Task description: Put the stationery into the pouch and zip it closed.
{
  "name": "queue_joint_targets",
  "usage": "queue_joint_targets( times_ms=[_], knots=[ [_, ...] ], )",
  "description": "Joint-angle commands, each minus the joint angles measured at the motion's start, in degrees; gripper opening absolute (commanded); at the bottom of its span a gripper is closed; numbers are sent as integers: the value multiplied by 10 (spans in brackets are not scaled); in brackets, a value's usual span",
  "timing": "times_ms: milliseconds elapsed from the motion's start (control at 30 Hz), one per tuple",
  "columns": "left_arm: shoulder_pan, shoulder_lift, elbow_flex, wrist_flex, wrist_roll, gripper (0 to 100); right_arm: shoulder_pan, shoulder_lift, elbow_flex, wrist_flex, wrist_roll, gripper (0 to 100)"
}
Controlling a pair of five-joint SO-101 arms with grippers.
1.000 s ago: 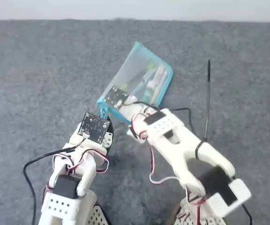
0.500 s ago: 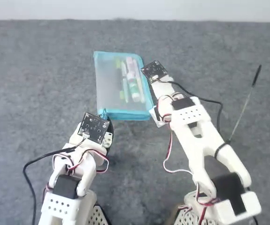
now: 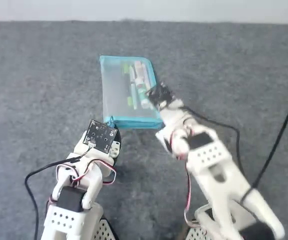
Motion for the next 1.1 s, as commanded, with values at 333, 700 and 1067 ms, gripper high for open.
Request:
queue_joint_targets(
  times_ms=[333,700,1067],
  knots=[
    [-2,-8,-36,4,-4,13,-124,-43,91,-161,152,184],
    [-38,-6,-34,-8,-3,13,-108,133,-84,-162,207,184],
    [-7,-5,-29,-9,-4,13,-92,12,-11,-102,210,186]
  ],
)
